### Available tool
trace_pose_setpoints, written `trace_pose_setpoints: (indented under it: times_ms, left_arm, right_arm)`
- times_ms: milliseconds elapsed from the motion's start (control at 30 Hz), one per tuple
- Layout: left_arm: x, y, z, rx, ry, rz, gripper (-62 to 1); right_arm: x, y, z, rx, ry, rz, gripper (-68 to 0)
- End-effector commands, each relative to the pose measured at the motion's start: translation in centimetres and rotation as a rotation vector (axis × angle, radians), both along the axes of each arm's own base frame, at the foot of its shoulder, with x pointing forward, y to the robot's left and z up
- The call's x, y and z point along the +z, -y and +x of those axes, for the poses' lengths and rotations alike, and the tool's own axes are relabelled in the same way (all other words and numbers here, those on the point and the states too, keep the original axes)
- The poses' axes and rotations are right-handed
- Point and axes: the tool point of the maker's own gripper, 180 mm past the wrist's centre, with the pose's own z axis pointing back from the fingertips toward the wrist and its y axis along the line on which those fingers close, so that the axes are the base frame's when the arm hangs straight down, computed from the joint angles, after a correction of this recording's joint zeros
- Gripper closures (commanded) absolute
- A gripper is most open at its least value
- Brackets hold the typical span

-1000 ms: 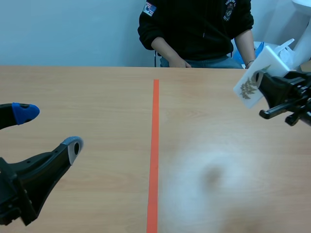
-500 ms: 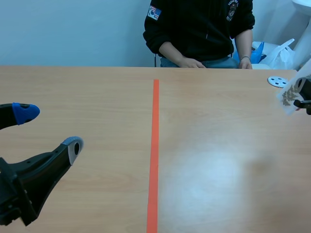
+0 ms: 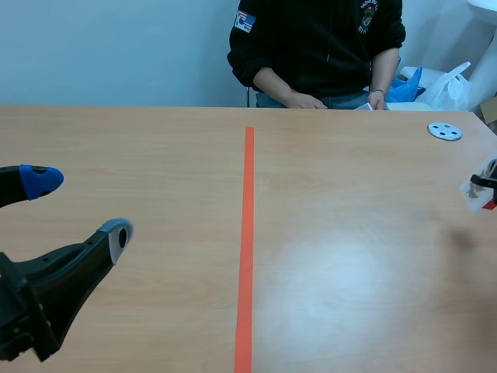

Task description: Sort the leaf by its shape. The table is split by an orange tape line. A compound leaf with several leaflets goes to the left side, a simple leaf with one blade goes to the right side. Return to the home posture when a red brick is placed on the table.

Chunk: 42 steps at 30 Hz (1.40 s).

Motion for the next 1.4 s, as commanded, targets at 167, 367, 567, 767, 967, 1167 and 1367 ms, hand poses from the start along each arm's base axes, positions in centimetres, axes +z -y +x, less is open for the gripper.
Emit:
trace_pose_setpoints:
  times_ms: [167,367,567,767,967,1167,1367]
  left_arm:
    - [0.9,0.3,0.0,-0.005,0.026,-0.023,-62.3]
    - [0.9,0.3,0.0,-0.005,0.026,-0.023,-62.3]
    - [0.9,0.3,0.1,-0.005,0.027,-0.023,-62.3]
    - [0.9,0.3,0.0,-0.005,0.026,-0.023,-62.3]
    - [0.9,0.3,0.0,-0.005,0.026,-0.023,-62.3]
    - [0.9,0.3,0.0,-0.005,0.026,-0.023,-62.3]
    - [0.9,0.3,0.0,-0.005,0.026,-0.023,-62.3]
  right_arm:
    - [-0.1,-1.6,0.9,0.029,0.017,-0.062,-1.5]
    - [-0.8,-2.2,0.8,0.024,0.006,-0.082,-1.5]
    - [-1.3,-2.5,0.5,0.036,-0.011,-0.091,-9.0]
    - [-1.3,-3.0,0.5,0.051,0.001,-0.094,-29.3]
    - [0.6,-2.9,0.8,0.044,0.104,-0.102,-54.9]
    - [2.0,-2.7,0.6,0.072,0.172,-0.104,-67.9]
    - [3.2,-3.2,-0.6,0.162,0.180,-0.119,-67.9]
